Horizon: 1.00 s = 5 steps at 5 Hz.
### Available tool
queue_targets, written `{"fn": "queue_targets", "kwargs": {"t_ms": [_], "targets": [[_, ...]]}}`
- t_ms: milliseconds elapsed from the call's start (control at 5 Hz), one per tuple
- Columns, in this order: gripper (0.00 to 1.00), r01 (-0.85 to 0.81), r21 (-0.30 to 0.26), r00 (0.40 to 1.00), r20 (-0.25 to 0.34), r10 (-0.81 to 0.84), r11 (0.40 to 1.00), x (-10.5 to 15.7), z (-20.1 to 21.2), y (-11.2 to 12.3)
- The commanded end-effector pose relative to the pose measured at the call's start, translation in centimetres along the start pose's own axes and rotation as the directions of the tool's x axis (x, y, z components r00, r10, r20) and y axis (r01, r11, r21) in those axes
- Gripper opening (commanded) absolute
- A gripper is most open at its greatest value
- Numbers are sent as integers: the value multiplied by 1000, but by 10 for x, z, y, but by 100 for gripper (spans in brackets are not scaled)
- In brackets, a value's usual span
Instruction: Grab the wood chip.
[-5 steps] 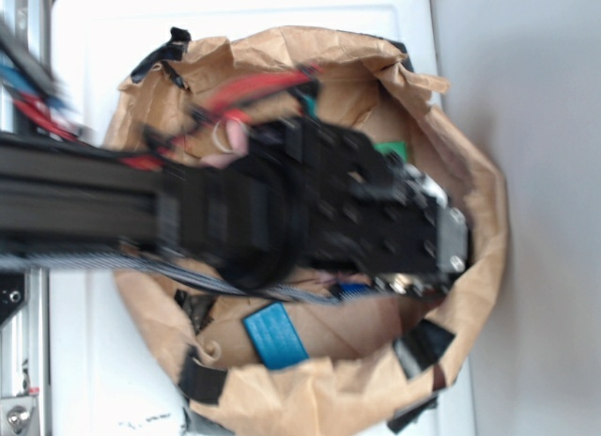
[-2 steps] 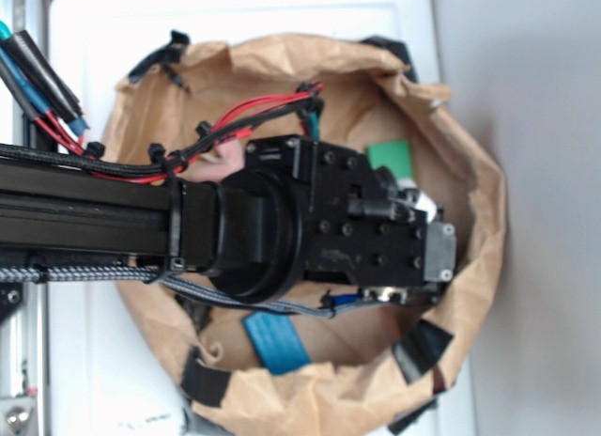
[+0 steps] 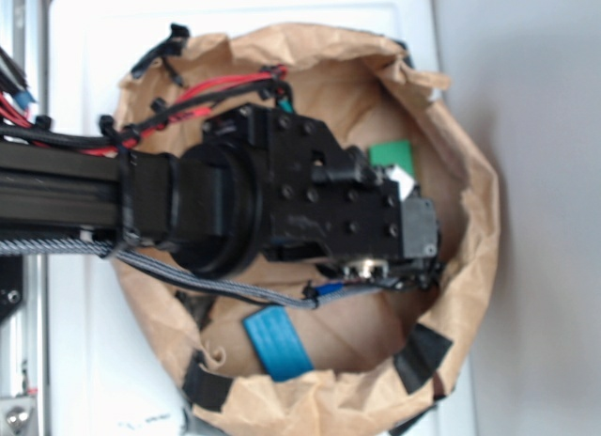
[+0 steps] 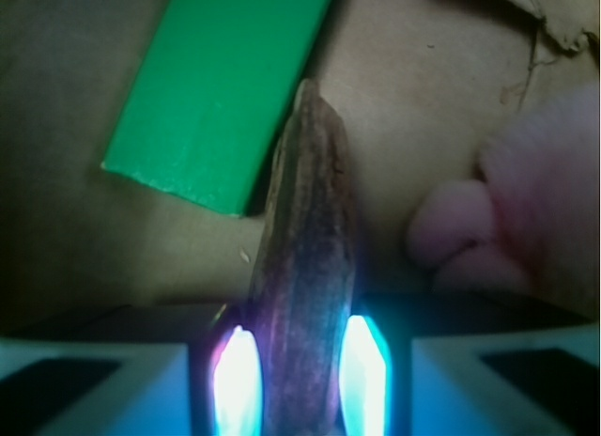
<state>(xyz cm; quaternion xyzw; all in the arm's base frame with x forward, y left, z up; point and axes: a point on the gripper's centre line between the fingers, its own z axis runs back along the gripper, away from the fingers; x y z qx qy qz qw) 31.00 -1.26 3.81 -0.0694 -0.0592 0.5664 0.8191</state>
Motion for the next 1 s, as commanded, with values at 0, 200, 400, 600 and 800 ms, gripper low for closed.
{"fn": "queue_targets", "kwargs": {"t_ms": [0,200,400,600,800], "targets": [[0,76,-49,987,-137,-83,996,12,95,8],[0,95,-40,976,-192,-101,995,10,130,9],[0,118,-75,980,-149,-128,990,8,141,14],[0,135,-83,980,-134,-145,987,8,138,15],[53,259,-175,964,-21,-266,950,4,129,18]]}}
